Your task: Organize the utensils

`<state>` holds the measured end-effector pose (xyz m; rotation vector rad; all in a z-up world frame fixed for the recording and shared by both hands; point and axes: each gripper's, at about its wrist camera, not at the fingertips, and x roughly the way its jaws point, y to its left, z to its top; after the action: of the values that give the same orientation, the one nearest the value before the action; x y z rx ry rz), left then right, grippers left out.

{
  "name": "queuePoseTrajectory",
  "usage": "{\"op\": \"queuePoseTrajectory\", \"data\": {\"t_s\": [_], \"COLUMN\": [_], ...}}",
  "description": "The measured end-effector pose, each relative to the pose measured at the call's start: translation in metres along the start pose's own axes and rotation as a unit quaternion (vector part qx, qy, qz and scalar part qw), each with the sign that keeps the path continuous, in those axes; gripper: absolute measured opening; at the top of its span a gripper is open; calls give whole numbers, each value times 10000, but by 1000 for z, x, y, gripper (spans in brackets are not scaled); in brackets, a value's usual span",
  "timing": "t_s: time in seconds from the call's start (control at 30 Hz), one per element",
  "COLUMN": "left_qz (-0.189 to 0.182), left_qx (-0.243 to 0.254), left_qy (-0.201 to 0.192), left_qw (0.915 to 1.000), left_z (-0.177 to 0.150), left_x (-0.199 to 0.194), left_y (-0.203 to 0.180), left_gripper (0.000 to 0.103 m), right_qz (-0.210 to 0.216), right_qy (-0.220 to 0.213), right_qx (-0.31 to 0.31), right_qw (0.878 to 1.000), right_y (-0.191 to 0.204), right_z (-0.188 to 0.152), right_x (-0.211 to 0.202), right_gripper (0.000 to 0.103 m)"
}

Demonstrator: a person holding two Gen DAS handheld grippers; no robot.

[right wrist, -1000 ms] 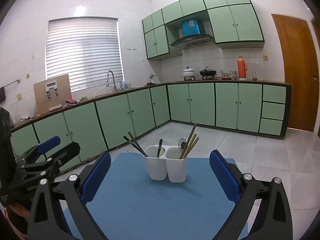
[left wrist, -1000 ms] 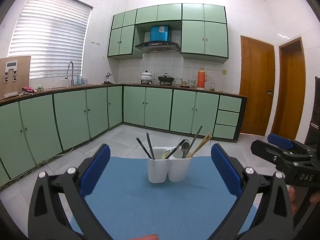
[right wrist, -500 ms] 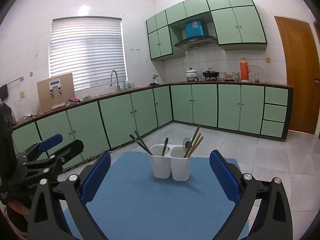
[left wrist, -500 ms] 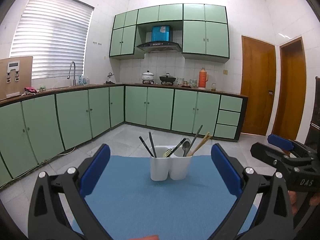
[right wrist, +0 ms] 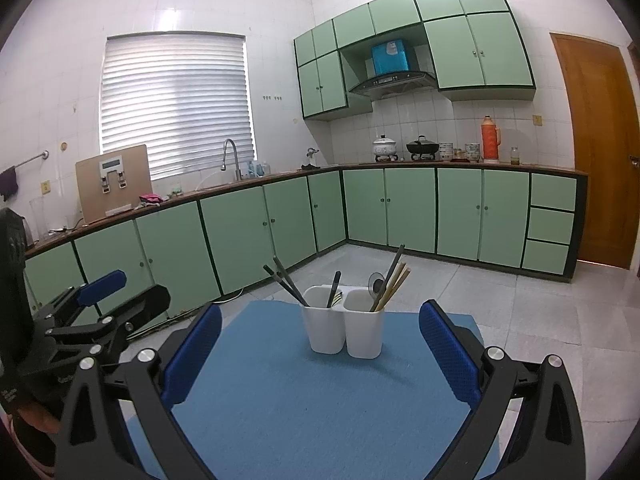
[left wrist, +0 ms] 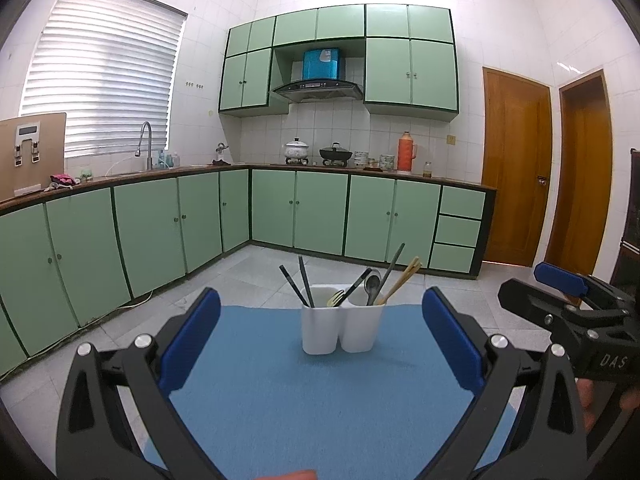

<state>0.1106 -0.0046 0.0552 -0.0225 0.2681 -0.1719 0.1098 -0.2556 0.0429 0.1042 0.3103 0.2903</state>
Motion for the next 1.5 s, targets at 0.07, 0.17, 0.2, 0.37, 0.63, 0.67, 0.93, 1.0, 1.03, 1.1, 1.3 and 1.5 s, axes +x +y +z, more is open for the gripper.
{"op": "queuePoseTrajectory", "data": {"t_s": [0.07,0.17,0.2,0.37,0.63,0.67,0.93,1.0,1.03,1.1,1.3,1.5], "left_qz": [-2,-1,-2,0,3,3,8,10,10,11,9,9], "left_qx": [6,6,3,6,11,11,12,13,11,10,12,12], "left_qy": [-3,-8,-8,-7,6,3,17,14,17,15,17,13], "left_qw": [10000,10000,10000,10000,10000,10000,10000,10000,10000,10000,10000,10000], "left_z": [0,0,0,0,0,1,1,0,0,0,0,1], "left_x": [-1,-2,-2,-1,-1,-1,0,-1,-1,-1,-1,-1], "left_y": [1,1,1,0,1,1,3,3,4,3,3,4], "left_gripper": [98,98,98,98,98,98,98,98,98,98,98,98], "right_qz": [3,10,10,8,4,2,3,4,9,4,3,7], "right_qy": [-8,-9,-11,-11,-9,-11,-9,-10,-12,-10,-10,-10], "right_qx": [-4,-1,-1,-2,4,1,2,-2,2,1,3,-1], "right_qw": [10000,10000,10000,10000,10000,10000,10000,10000,10000,10000,10000,10000], "right_y": [0,0,0,0,1,1,1,1,0,1,1,1], "right_z": [0,0,0,0,0,0,0,0,0,0,0,0], "right_x": [-1,-2,-2,-2,-4,-4,-4,-4,-4,-4,-4,-4], "right_gripper": [97,97,97,97,97,97,97,97,97,97,97,97]}}
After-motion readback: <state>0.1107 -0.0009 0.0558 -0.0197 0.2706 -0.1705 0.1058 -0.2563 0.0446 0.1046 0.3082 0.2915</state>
